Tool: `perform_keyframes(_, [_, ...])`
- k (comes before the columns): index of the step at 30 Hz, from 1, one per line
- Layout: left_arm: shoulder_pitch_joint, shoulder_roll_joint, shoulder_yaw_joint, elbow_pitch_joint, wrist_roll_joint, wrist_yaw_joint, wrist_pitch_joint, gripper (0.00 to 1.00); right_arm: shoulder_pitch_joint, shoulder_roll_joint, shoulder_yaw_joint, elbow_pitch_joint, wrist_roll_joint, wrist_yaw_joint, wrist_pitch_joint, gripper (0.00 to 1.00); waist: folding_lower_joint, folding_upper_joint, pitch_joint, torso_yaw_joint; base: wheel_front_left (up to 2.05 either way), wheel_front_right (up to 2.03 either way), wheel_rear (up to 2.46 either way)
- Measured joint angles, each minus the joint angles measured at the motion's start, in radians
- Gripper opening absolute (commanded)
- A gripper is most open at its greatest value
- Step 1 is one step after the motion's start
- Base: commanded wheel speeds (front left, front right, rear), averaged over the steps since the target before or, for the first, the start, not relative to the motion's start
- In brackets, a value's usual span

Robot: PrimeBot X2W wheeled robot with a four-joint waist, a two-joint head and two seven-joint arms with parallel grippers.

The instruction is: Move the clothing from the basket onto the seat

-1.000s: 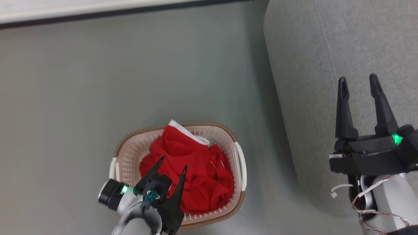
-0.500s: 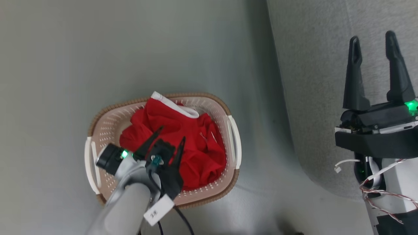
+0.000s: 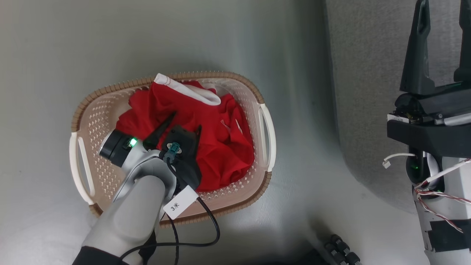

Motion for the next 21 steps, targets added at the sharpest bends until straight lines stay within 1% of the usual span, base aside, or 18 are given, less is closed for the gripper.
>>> perform_keyframes(4, [-0.01,0.0,-0.01,0.033,0.003,0.0,0.0,1.0,-0.012,0.01,0.0,0.007,0.0,0.004,0.0,1.0,-0.0001,0.0,0.031,0.001,0.0,0.0,0.0])
perform_keyframes(6, [-0.018,0.0,-0.014,0.047,0.007,0.0,0.0,0.91,-0.017,0.015,0.0,0.012,0.0,0.008,0.0,1.0,-0.0001,0.0,0.04,0.001,0.0,0.0,0.0])
perform_keyframes(7, [-0.02,-0.001,-0.015,0.055,0.007,0.0,-0.001,0.78,-0.021,0.016,0.0,0.015,0.0,0.008,0.0,1.0,-0.0001,0.0,0.043,0.001,0.0,0.0,0.0])
perform_keyframes(8, [-0.021,-0.001,-0.016,0.063,0.007,0.0,-0.001,0.48,-0.024,0.019,0.0,0.018,0.0,0.008,0.0,1.0,-0.0001,0.0,0.045,0.0,0.0,0.0,0.0])
perform_keyframes(9, [-0.022,0.0,-0.016,0.072,0.007,0.0,-0.003,0.32,-0.026,0.022,0.001,0.023,0.0,0.008,0.0,1.0,-0.0001,0.0,0.046,-0.001,0.0,0.0,0.0])
perform_keyframes(10, [-0.022,0.0,-0.016,0.079,0.007,0.0,-0.008,0.18,-0.026,0.027,0.002,0.031,-0.001,0.009,0.0,1.0,-0.0001,0.0,0.046,-0.003,0.0,0.0,0.0])
perform_keyframes(11, [-0.022,0.0,-0.018,0.086,0.007,0.0,-0.011,0.0,-0.026,0.03,0.002,0.037,-0.001,0.01,0.0,1.0,-0.0001,0.0,0.044,-0.004,0.0,0.0,0.0])
perform_keyframes(15, [-0.025,-0.001,-0.025,0.102,0.007,-0.002,-0.035,0.0,-0.026,0.029,-0.004,0.061,-0.007,0.017,0.0,1.0,-0.0002,-0.0001,0.031,-0.005,0.0,0.0,0.0])
perform_keyframes(21, [-0.033,-0.001,-0.028,0.103,-0.01,-0.027,-0.081,0.0,-0.027,0.032,0.008,0.113,-0.021,0.031,0.0,1.0,-0.0003,-0.0001,-0.008,0.003,0.0,0.0,0.0])
